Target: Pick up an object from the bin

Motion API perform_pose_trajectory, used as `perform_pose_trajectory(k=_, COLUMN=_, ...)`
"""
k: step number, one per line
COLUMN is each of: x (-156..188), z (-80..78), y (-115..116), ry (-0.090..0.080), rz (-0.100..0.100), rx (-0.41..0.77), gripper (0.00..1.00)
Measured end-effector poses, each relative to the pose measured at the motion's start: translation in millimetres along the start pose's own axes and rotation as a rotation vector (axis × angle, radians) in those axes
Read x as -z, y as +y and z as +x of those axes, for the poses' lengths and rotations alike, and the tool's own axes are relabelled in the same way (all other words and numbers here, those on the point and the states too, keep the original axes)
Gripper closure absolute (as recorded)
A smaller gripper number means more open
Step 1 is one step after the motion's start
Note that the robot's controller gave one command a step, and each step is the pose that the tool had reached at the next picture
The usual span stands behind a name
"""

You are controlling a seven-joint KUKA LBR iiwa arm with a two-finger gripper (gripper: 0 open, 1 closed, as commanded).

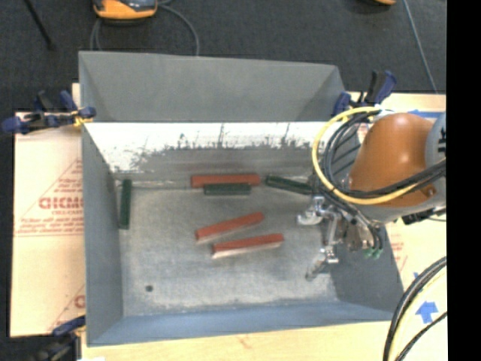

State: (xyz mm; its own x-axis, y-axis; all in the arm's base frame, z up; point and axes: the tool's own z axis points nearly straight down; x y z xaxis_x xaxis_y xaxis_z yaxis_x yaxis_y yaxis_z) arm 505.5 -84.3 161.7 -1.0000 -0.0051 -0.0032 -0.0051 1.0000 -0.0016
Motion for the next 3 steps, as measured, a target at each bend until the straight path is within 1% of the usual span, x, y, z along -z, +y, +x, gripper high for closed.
perform_pose_trajectory(k=1, x=0.0, z=0.0, y=0.0, ry=0.0, rz=0.0, rx=0.001, gripper=0.0)
perform_pose_trajectory(k=2, x=-81.3, z=-54.0, y=60.9, ry=-0.003, rz=0.002, rx=0.1, gripper=1.0)
perform_pose_trajectory(k=3, x=-81.2, z=-54.0, y=61.0, ry=-0.003, rz=0.002, rx=0.101, gripper=1.0)
